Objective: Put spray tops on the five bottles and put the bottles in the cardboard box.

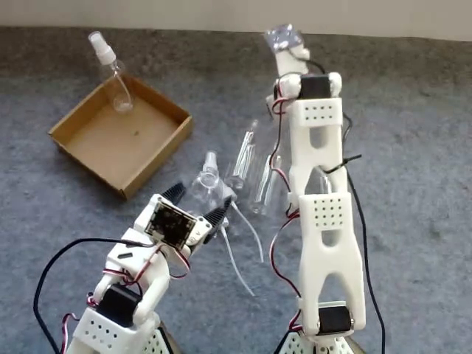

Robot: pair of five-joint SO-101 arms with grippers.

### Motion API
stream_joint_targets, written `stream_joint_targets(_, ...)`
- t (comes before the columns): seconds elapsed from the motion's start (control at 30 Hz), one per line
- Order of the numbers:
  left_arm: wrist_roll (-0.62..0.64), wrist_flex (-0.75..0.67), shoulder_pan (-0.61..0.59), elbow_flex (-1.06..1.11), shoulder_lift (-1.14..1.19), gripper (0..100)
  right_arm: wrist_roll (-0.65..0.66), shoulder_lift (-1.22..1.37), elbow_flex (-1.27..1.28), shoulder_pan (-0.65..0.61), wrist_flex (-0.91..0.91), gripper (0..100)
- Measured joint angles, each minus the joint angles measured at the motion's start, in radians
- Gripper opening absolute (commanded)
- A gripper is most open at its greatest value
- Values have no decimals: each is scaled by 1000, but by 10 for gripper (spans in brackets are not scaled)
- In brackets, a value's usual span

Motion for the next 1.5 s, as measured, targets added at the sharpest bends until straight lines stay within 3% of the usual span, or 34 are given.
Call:
stream_joint_targets(0.1,0,0,57,0,0,148,-32,-117,0,-2,55,9)
stream_joint_targets(0.33,0,9,137,0,0,148,-256,-376,-2,5,74,9)
stream_joint_targets(0.5,0,72,230,0,0,148,-275,-552,-2,3,74,9)
stream_joint_targets(0.73,0,78,250,0,0,148,-275,-832,3,54,75,9)
stream_joint_targets(1.17,0,78,250,0,0,148,-284,-1514,755,74,75,9)
stream_joint_targets(1.5,0,78,454,0,0,147,-284,-1846,1120,71,-11,9)
